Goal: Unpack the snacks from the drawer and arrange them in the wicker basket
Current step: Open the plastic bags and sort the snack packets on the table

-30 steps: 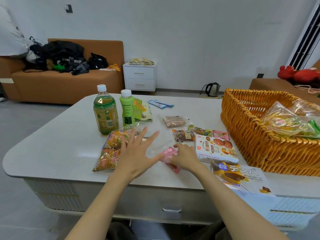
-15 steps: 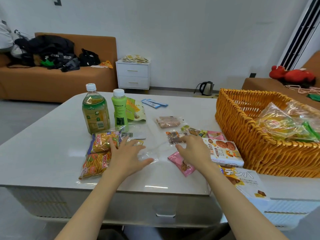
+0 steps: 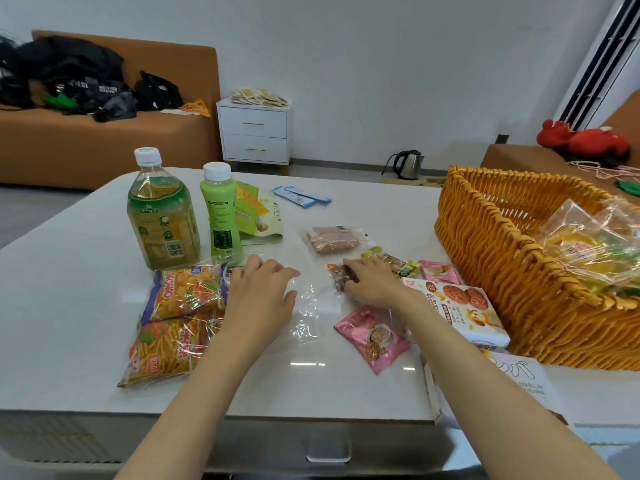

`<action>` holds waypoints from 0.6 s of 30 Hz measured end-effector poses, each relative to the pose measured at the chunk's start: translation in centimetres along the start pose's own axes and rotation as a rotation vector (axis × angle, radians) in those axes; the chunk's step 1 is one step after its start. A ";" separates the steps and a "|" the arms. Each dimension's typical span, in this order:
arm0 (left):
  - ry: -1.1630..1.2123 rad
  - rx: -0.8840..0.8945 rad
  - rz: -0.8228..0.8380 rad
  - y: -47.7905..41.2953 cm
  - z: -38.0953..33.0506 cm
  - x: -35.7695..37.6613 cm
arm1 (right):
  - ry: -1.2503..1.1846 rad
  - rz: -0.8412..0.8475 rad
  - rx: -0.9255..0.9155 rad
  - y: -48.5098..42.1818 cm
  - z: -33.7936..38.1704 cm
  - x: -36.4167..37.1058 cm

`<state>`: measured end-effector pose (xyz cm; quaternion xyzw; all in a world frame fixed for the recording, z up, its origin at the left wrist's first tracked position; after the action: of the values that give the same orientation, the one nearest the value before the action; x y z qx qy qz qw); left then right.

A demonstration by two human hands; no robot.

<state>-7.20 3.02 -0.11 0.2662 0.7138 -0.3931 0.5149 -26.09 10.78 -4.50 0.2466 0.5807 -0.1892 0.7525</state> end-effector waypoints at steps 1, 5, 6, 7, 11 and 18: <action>-0.002 -0.007 -0.002 -0.2 0.0 0.1 | 0.001 0.016 0.001 -0.1 -0.1 0.1; -0.009 -0.030 0.020 -0.6 -0.3 0.8 | -0.077 0.078 0.037 0.1 -0.5 -0.5; -0.017 -0.033 0.026 -0.7 -0.5 1.0 | -0.095 0.082 0.049 0.2 -0.6 -0.7; -0.026 -0.036 0.032 -0.7 -0.5 1.1 | -0.100 0.085 0.059 0.3 -0.7 -0.8; -0.022 -0.052 0.061 -1.0 -0.4 1.4 | -0.157 0.070 0.069 0.5 -1.1 -0.9; 0.011 -0.052 0.092 -0.6 0.1 1.5 | -0.599 -0.209 0.070 0.4 -1.5 -4.7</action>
<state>-8.09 2.61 -1.34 0.2872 0.7136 -0.3488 0.5354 -28.23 12.03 -0.23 0.1445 0.3487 -0.3496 0.8575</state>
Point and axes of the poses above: each hand's wrist, its own y-axis away from the middle knuckle, its own x-axis out of the palm, z = x × y, the point moved 5 cm from there along -y, towards the middle knuckle, and after that the axes turned 1 degree about x, right-handed, at the moved point
